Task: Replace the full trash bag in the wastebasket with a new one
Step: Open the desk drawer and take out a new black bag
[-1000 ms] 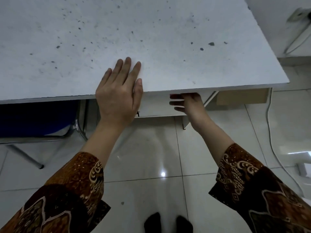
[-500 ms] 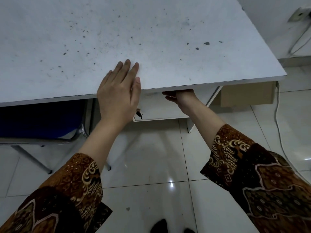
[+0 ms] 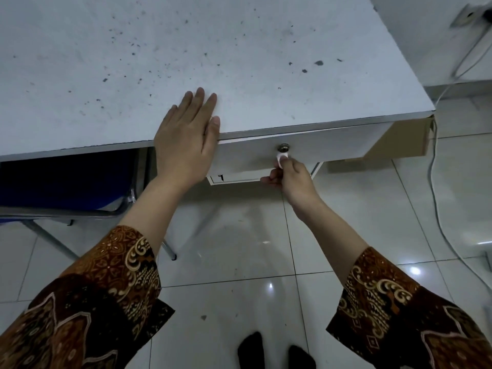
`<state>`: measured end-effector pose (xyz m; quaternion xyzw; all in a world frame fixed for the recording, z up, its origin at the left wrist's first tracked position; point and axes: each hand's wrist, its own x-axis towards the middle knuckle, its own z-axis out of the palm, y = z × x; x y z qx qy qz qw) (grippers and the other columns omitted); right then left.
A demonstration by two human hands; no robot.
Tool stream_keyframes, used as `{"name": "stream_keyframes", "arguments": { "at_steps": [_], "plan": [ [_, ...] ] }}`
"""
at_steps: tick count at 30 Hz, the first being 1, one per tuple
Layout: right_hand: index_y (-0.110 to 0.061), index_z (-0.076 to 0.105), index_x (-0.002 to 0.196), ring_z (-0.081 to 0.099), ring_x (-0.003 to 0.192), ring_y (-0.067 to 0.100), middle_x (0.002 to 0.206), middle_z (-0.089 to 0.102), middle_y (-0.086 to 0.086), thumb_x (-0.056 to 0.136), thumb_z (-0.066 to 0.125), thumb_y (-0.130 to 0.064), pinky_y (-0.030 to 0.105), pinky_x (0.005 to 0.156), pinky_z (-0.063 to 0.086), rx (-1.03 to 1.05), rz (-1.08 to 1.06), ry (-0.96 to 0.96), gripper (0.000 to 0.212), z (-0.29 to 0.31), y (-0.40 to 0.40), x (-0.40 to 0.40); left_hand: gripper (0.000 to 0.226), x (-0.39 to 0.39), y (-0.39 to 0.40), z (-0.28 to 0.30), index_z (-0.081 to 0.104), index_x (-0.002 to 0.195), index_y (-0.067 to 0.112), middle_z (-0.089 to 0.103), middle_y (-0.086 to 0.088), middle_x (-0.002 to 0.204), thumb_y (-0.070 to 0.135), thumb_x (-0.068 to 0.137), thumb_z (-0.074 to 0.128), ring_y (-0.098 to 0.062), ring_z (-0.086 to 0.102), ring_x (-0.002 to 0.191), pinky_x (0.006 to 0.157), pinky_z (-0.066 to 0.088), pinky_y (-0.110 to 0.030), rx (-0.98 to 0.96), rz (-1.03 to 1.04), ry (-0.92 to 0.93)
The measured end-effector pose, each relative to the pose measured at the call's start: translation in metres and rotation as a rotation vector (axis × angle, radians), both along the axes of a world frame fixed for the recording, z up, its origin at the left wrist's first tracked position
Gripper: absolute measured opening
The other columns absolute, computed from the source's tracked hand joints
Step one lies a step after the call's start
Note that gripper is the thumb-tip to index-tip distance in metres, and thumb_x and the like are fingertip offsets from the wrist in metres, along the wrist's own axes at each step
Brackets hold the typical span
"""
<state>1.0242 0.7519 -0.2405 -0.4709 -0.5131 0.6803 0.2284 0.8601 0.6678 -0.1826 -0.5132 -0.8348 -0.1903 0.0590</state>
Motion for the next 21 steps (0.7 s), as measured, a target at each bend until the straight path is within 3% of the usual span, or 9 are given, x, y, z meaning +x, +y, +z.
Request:
{"name": "stream_keyframes", "arguments": {
  "at_steps": [5, 8, 13, 17, 21],
  "plan": [
    [-0.014, 0.046, 0.078, 0.066, 0.068, 0.025, 0.067, 0.059, 0.007, 0.101, 0.031, -0.027, 0.033, 0.074, 0.053, -0.007, 0.014, -0.001, 0.031, 0.003, -0.016, 0.019, 0.050, -0.002, -0.001, 0.006, 0.026, 0.149, 0.022, 0.020, -0.001, 0.158, 0.035, 0.101, 0.020, -0.016, 0.012, 0.147, 0.119, 0.008, -0.032, -0.080, -0.019, -0.027],
    [-0.013, 0.045, 0.082, 0.067, 0.069, 0.032, 0.068, 0.063, 0.014, 0.102, 0.028, -0.025, 0.036, 0.074, 0.055, -0.040, 0.044, 0.016, 0.029, 0.004, -0.028, 0.029, 0.050, -0.003, -0.002, 0.008, 0.021, 0.150, 0.022, 0.015, 0.000, 0.159, 0.036, 0.102, 0.019, -0.015, 0.008, 0.148, 0.120, 0.005, -0.032, -0.126, -0.034, -0.037],
    [-0.010, 0.047, 0.089, 0.067, 0.059, 0.023, 0.057, 0.062, 0.005, 0.102, 0.027, -0.020, 0.029, 0.069, 0.057, -0.060, 0.041, 0.025, 0.026, -0.001, -0.043, 0.046, 0.054, -0.002, -0.003, 0.008, 0.021, 0.150, 0.022, 0.016, -0.001, 0.159, 0.039, 0.099, 0.016, -0.016, 0.009, 0.148, 0.120, 0.006, -0.032, -0.120, -0.039, -0.044],
    [-0.008, 0.047, 0.084, 0.067, 0.057, 0.022, 0.056, 0.062, 0.006, 0.102, 0.029, -0.016, 0.038, 0.075, 0.057, -0.117, 0.019, 0.025, 0.027, -0.014, -0.053, 0.060, 0.055, 0.000, -0.003, 0.006, 0.023, 0.150, 0.021, 0.018, -0.002, 0.158, 0.039, 0.098, 0.015, -0.016, 0.011, 0.148, 0.119, 0.007, -0.033, -0.104, -0.032, -0.023],
    [-0.008, 0.047, 0.083, 0.067, 0.058, 0.022, 0.053, 0.062, 0.002, 0.102, 0.027, -0.015, 0.036, 0.077, 0.056, -0.122, 0.023, 0.027, 0.028, -0.022, -0.057, 0.067, 0.052, -0.001, -0.002, 0.004, 0.028, 0.148, 0.020, 0.023, -0.004, 0.157, 0.036, 0.100, 0.020, -0.018, 0.015, 0.147, 0.119, 0.009, -0.034, -0.068, -0.030, -0.006]
  ]
}}
